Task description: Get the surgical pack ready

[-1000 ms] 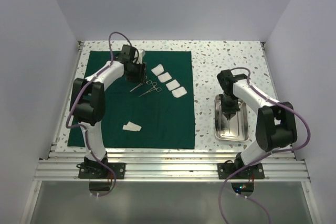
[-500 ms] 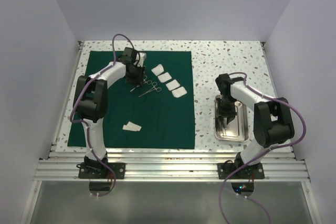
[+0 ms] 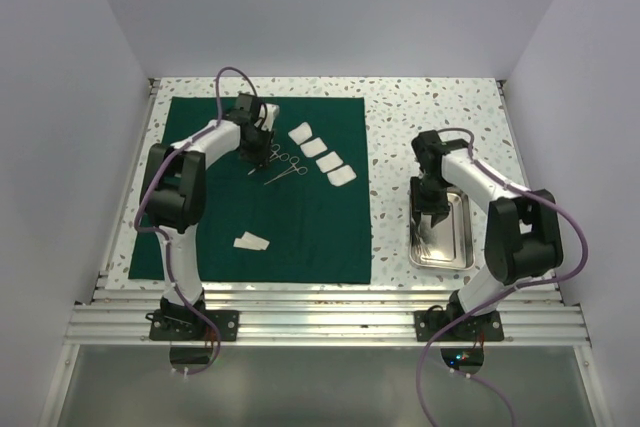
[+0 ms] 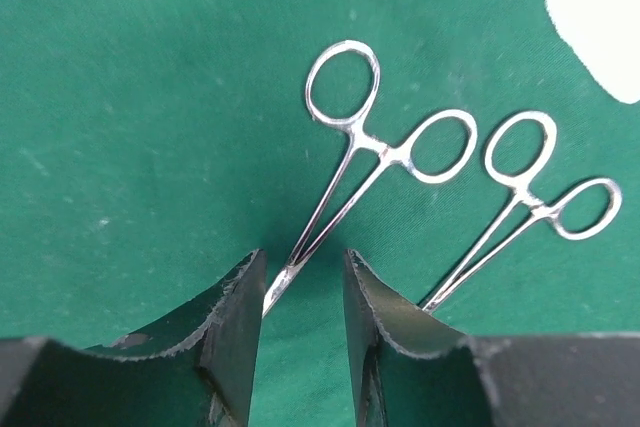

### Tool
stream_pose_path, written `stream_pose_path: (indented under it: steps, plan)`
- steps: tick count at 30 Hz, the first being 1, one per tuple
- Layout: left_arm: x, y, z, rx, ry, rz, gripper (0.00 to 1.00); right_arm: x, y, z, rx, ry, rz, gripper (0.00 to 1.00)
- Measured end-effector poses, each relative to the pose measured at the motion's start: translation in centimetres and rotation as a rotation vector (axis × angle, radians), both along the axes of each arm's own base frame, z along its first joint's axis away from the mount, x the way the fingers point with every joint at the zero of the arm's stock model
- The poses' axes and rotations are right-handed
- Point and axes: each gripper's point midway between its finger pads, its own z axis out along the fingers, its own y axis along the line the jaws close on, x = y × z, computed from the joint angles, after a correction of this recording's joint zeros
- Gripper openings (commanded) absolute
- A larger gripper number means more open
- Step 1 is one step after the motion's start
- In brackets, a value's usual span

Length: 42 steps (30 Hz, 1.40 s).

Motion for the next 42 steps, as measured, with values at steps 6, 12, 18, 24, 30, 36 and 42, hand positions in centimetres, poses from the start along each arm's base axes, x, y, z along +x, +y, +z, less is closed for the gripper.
stream_pose_path:
  steps: [6, 12, 18, 24, 30, 36, 42]
  plan:
    - [-0.3, 0.0, -0.7, 0.002, -0.001, -0.001, 0.36, 0.6, 0.3, 0.7, 0.017, -0.027, 0.000, 0.42]
    - [0.0, 0.2, -0.8, 0.009, -0.015, 0.003, 0.22, 0.6, 0.6, 0.9, 0.035, -0.030, 0.001, 0.42]
    - [0.2, 0.2, -0.7, 0.013, -0.027, 0.001, 0.06, 1.0, 0.9, 1.9, 0.051, -0.068, 0.002, 0.42]
    - [0.0, 0.0, -0.5, -0.003, -0.021, -0.001, 0.00, 1.6, 1.3, 2.7, 0.075, -0.093, 0.002, 0.43]
    - [-1.0, -0.3, 1.1, -0.029, -0.007, 0.007, 0.00, 2.7, 2.3, 3.9, 0.123, -0.132, 0.002, 0.43]
    - [-1.7, -1.2, 3.9, -0.095, -0.029, 0.010, 0.14, 3.8, 3.9, 5.2, 0.203, -0.163, 0.000, 0.43]
    - [-3.2, -2.9, 3.7, -0.155, 0.000, -0.043, 0.45, 3.9, 4.6, 5.5, 0.236, -0.168, 0.006, 0.43]
